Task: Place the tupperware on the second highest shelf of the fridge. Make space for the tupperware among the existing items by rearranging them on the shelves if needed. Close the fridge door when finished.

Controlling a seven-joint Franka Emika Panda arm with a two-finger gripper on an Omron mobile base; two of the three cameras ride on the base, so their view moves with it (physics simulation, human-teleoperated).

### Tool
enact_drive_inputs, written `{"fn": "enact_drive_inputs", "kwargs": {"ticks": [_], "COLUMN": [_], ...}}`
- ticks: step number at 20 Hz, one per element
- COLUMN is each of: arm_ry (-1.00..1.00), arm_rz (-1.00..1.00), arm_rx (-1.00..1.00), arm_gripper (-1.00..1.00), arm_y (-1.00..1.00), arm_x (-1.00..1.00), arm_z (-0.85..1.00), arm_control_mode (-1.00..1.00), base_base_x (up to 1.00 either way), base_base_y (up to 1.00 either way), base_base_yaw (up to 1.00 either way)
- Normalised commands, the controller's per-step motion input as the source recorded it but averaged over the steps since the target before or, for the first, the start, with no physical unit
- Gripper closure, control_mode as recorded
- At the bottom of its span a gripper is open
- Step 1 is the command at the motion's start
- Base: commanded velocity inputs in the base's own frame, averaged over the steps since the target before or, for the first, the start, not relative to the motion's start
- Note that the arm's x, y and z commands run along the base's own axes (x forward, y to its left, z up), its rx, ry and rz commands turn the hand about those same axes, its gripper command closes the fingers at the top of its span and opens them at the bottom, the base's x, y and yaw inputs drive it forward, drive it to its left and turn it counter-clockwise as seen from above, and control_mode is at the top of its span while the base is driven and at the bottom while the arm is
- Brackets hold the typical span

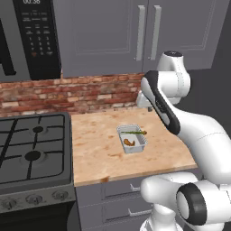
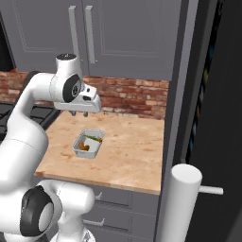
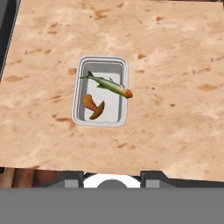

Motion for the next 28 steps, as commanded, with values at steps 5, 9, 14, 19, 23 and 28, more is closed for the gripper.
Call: {"fn": "enact_drive_inputs", "kwargs": {"ticks": [5,9,14,19,23,28], "arm_ry": [-0.08,-0.06,0.00,0.00,0.00,0.00], "arm_rz": [-0.02,-0.05,-0.09,-0.07,-0.02,-0.02], "arm_rx": [0.00,0.00,0.00,0.00,0.02,0.06], "arm_gripper": [-1.00,-1.00,-1.00,-1.00,-1.00,-1.00], "arm_y": [0.00,0.00,0.00,0.00,-0.05,-0.20], "arm_x": [0.00,0.00,0.00,0.00,0.02,0.16], "arm_z": [-0.40,-0.82,-0.83,-0.54,-0.24,-0.12], "arm_control_mode": [-1.00,-1.00,-1.00,-1.00,-1.00,-1.00], "base_base_x": [0.00,0.00,0.00,0.00,0.00,0.00], "base_base_y": [0.00,0.00,0.00,0.00,0.00,0.00], "base_base_yaw": [0.00,0.00,0.00,0.00,0.00,0.00]}}
